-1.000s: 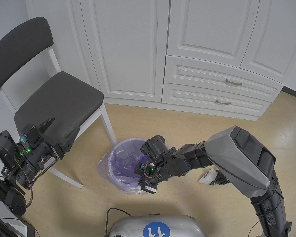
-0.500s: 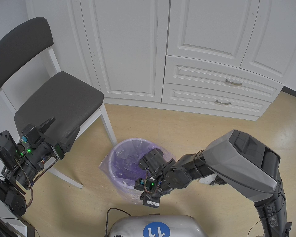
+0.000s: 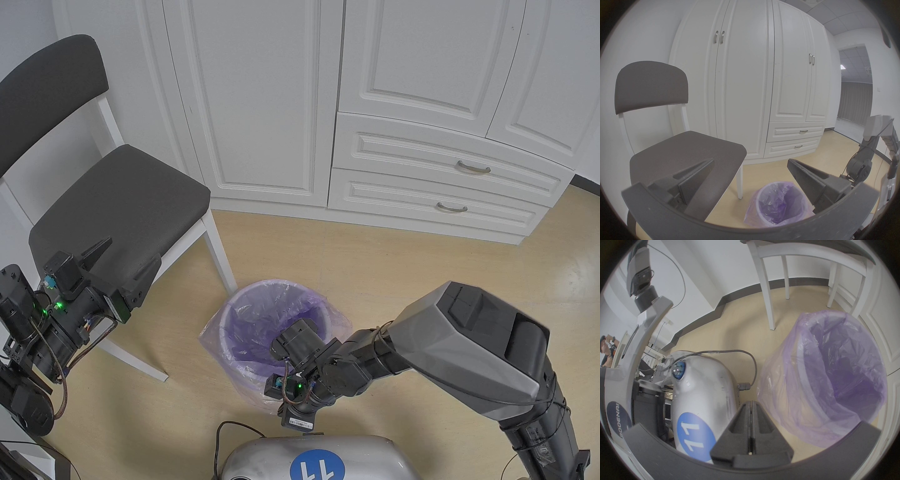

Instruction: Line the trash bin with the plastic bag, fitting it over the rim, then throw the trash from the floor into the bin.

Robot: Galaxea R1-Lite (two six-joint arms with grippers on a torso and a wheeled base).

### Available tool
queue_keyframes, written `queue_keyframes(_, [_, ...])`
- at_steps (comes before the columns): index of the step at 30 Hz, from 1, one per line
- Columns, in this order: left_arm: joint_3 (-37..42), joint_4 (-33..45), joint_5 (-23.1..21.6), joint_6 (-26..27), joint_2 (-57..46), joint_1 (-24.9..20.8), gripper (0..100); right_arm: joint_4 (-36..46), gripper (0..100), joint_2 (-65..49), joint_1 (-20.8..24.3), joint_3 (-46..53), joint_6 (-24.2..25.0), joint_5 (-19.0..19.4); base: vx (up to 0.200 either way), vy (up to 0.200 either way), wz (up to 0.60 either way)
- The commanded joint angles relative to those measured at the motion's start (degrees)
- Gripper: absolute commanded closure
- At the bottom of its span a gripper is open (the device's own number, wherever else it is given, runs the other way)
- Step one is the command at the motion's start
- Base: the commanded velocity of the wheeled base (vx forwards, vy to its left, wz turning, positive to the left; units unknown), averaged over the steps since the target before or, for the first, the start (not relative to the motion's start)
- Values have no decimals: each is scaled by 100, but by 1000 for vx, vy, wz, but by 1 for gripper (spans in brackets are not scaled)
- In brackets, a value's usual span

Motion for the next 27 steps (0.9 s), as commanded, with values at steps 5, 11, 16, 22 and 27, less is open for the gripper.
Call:
queue_keyframes(5, [-28,-2,-8,-1,68,66,0,78,100,166,40,-131,164,-1,0,0,0])
queue_keyframes(11, [7,-11,-17,17,121,57,0,87,100,-809,374,924,138,-1,0,0,0])
queue_keyframes(16, [-11,-11,-8,17,103,57,0,70,100,-1442,594,1073,155,-9,0,0,0])
queue_keyframes(22, [-2,-11,-17,17,94,57,0,26,0,-1266,594,854,173,-370,0,0,0])
queue_keyframes(27, [-11,-11,-17,8,77,57,0,-1,0,-1003,576,739,173,-712,0,0,0])
